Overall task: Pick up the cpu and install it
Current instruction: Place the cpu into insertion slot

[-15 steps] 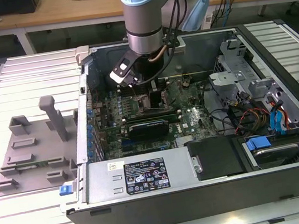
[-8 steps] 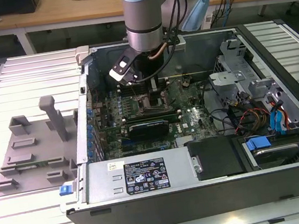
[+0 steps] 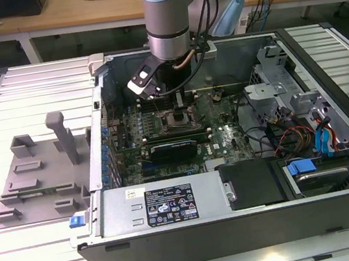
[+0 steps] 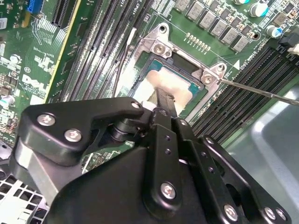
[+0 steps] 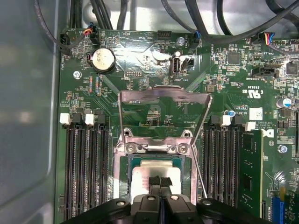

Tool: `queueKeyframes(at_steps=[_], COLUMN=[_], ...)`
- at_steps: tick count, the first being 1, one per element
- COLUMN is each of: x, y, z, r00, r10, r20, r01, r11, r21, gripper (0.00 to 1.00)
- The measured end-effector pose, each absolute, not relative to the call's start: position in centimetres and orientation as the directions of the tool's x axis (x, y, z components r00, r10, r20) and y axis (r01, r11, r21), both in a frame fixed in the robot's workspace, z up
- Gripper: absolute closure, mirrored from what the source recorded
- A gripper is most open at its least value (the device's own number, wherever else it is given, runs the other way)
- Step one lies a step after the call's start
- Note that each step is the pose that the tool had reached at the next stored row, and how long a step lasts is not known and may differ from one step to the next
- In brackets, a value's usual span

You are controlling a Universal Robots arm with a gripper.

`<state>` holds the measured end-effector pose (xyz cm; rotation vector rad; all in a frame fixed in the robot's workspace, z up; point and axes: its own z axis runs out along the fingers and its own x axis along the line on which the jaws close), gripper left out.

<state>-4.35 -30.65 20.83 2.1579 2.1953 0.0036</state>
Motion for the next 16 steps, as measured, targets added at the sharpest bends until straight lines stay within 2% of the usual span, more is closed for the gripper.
queueKeyframes(at_steps=[16], x=[-4.34], y=[-30.64], z=[20.8], r00=[0.001], r10=[0.999], r20=[-0.039], r01=[0.999], r11=[0.001], r21=[0.046], gripper=[0.89])
